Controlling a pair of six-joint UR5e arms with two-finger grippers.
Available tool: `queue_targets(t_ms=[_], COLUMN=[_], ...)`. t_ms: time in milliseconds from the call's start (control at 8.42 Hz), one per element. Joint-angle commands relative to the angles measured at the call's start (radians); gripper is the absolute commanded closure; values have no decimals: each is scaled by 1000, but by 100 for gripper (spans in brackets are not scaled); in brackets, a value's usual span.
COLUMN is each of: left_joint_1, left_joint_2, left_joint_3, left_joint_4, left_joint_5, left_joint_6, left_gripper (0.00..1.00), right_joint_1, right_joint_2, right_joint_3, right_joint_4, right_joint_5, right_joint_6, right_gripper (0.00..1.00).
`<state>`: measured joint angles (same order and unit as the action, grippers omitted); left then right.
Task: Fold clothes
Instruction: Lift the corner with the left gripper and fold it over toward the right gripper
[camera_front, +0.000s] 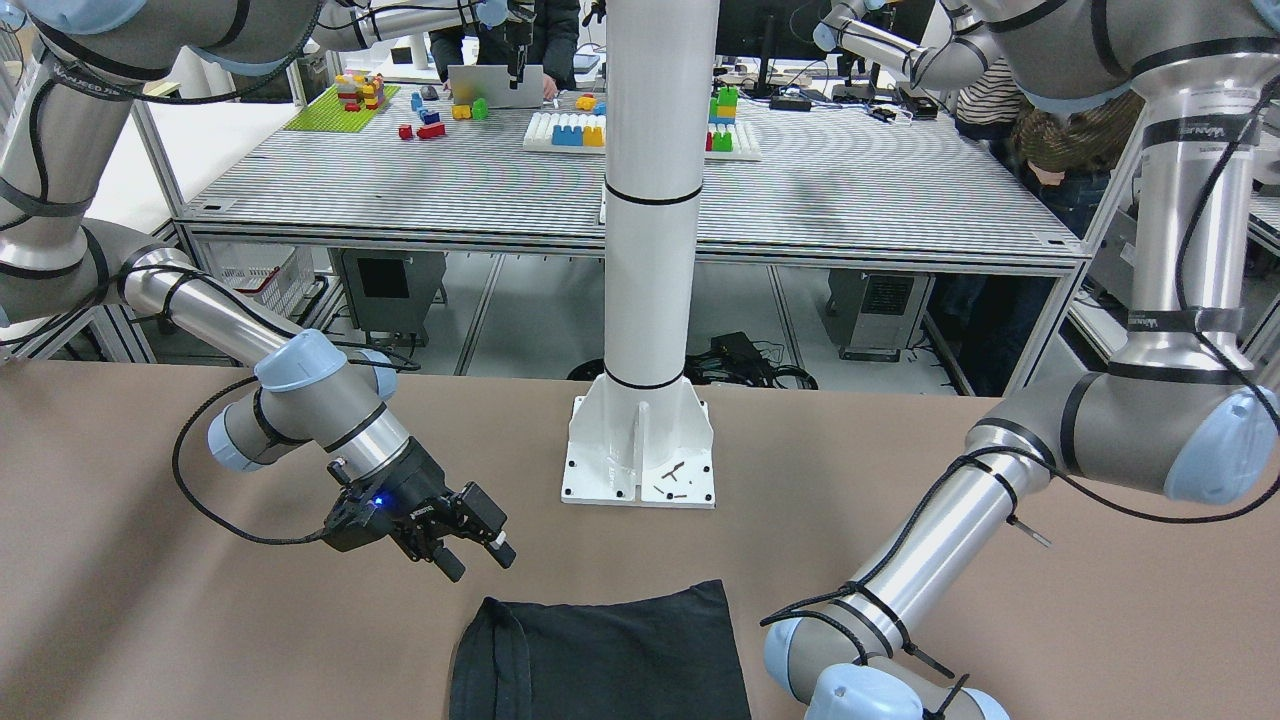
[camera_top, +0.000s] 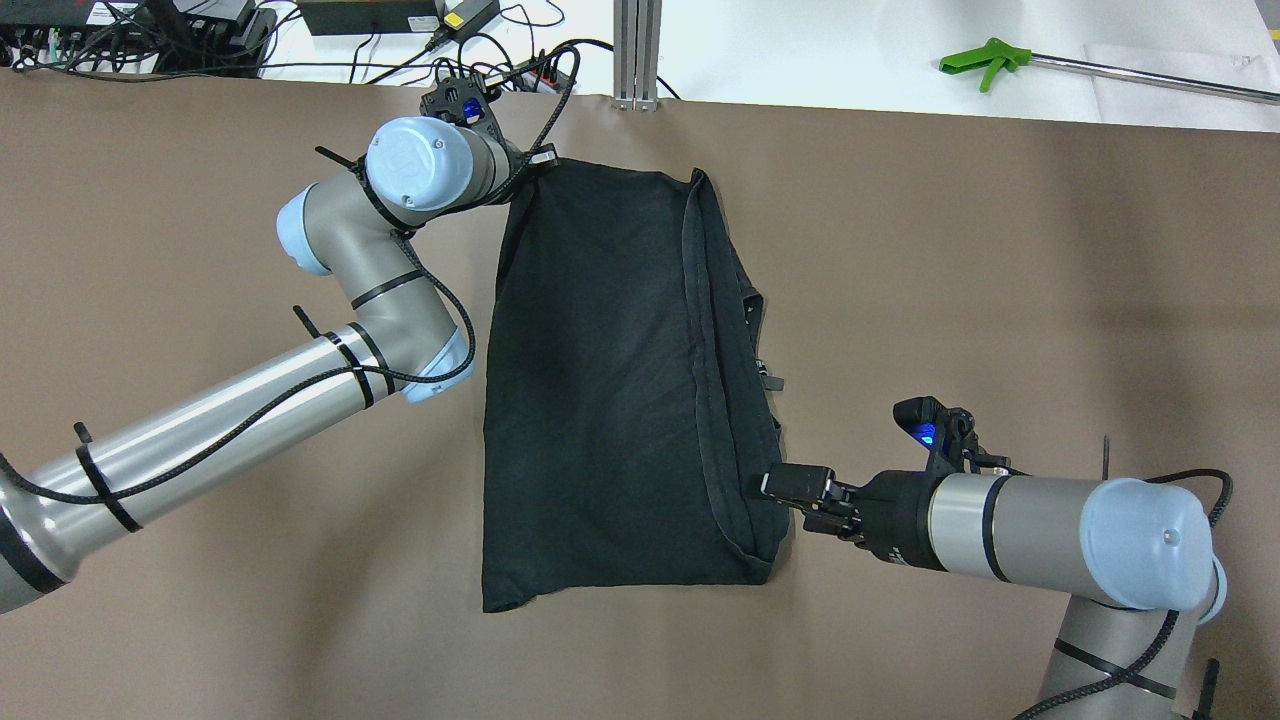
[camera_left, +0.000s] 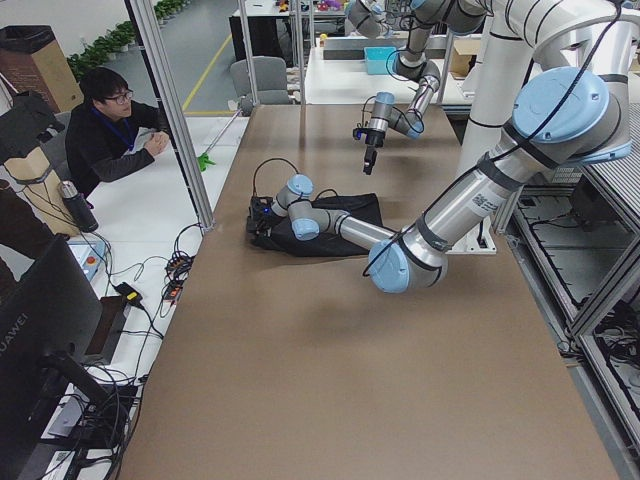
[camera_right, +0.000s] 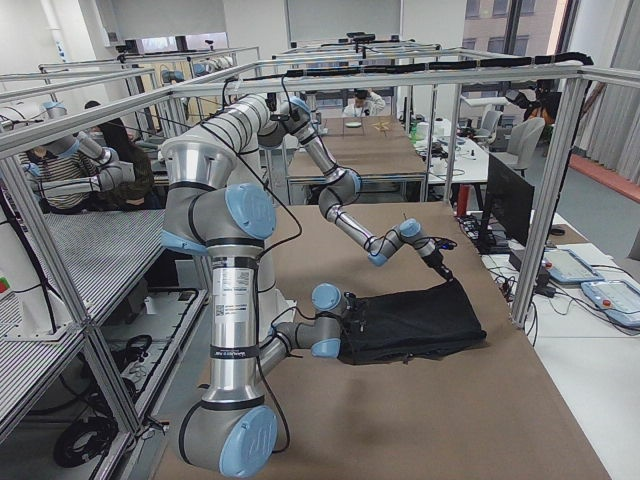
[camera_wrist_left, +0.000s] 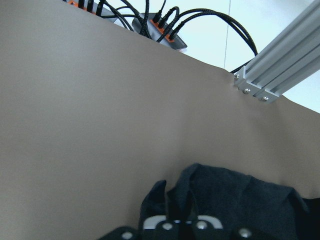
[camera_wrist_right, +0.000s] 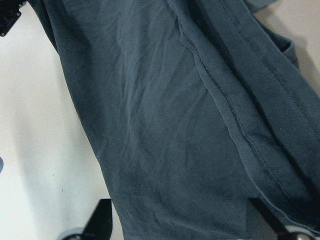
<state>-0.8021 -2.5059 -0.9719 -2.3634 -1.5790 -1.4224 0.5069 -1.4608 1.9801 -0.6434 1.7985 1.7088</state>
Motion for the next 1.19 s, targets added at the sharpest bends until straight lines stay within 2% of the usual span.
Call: queue_targets(t_ms=[0, 119, 356, 475, 713, 832, 950, 1069], left_joint_1=[4, 4, -20, -37, -45, -46, -63, -107], left_joint_2=[-36, -30, -30, -30, 16, 63, 123, 200], left_joint_3=[56, 76, 73, 67, -14, -55, -112, -199], left_joint_4=[0, 1, 3, 4, 12, 12, 10, 7], left_joint_5=[127, 158, 157, 113, 73, 68, -14, -150], left_joint_6=[10, 10, 14, 23, 28, 26, 43, 87], left_gripper=[31, 5, 5, 5, 5, 5, 5, 5], right_joint_1=[12, 16, 28, 30, 32, 32, 33, 35], right_joint_2=[2, -1, 13, 43, 153, 202, 223, 244], right_joint_3=[0, -3, -4, -1, -6, -7, -10, -15], right_joint_4=[-1, -2, -51, -106, -261, -341, -393, -428], right_joint_5=[1, 1, 2, 2, -4, -55, -92, -135], right_joint_6=[-3, -12, -15, -21, -98, -179, -271, -337], right_gripper=[6, 6, 6, 6, 6, 6, 6, 6])
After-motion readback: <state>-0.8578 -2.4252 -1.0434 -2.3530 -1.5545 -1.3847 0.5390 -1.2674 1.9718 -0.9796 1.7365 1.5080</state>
